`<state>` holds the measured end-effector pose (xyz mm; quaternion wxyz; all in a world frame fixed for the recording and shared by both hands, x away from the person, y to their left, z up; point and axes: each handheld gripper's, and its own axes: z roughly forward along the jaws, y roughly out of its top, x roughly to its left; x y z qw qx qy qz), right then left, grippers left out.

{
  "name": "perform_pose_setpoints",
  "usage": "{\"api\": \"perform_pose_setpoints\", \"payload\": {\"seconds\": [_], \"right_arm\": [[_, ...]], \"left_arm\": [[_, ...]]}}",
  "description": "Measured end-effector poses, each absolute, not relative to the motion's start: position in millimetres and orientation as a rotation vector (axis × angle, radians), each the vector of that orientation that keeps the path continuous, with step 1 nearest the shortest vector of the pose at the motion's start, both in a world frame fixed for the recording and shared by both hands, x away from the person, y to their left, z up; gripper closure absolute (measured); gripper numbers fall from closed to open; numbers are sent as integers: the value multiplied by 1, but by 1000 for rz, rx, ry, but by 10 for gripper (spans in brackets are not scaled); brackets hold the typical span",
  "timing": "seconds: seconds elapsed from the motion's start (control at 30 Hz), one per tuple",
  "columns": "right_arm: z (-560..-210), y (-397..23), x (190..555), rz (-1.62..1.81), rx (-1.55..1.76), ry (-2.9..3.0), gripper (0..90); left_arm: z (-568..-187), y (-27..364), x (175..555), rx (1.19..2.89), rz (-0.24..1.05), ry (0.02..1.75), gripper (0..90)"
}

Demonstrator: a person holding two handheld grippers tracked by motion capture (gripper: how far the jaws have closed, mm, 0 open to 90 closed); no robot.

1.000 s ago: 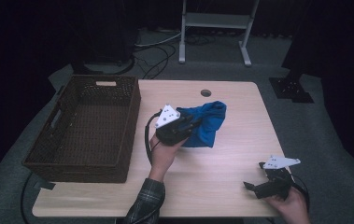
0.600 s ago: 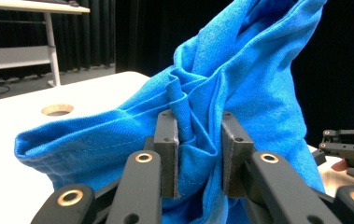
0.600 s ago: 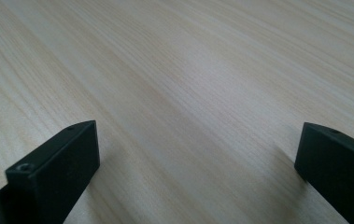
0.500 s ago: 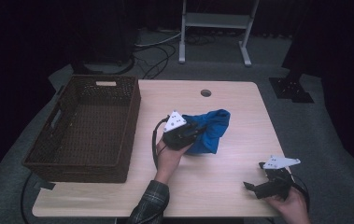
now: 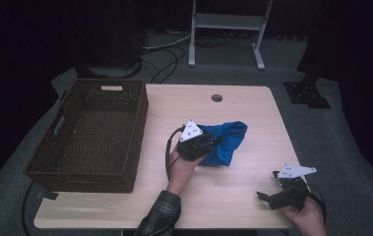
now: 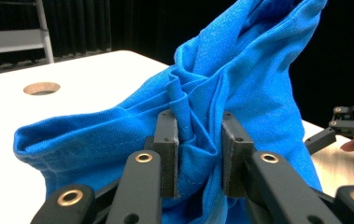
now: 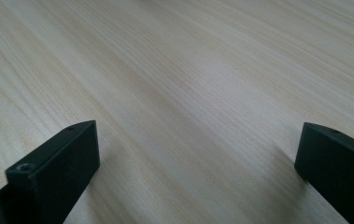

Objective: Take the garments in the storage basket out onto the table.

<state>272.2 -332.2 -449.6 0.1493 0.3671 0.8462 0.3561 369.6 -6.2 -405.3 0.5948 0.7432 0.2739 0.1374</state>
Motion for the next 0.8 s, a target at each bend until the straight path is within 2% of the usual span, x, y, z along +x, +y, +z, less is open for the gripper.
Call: {"api": "perform_pose_setpoints", "payload": {"seconds": [0.8], "right_arm": [[-450, -332, 272, 1022, 1055, 2432, 0]], "left_arm": [[-420, -33, 383, 1984, 273, 688, 721]]}}
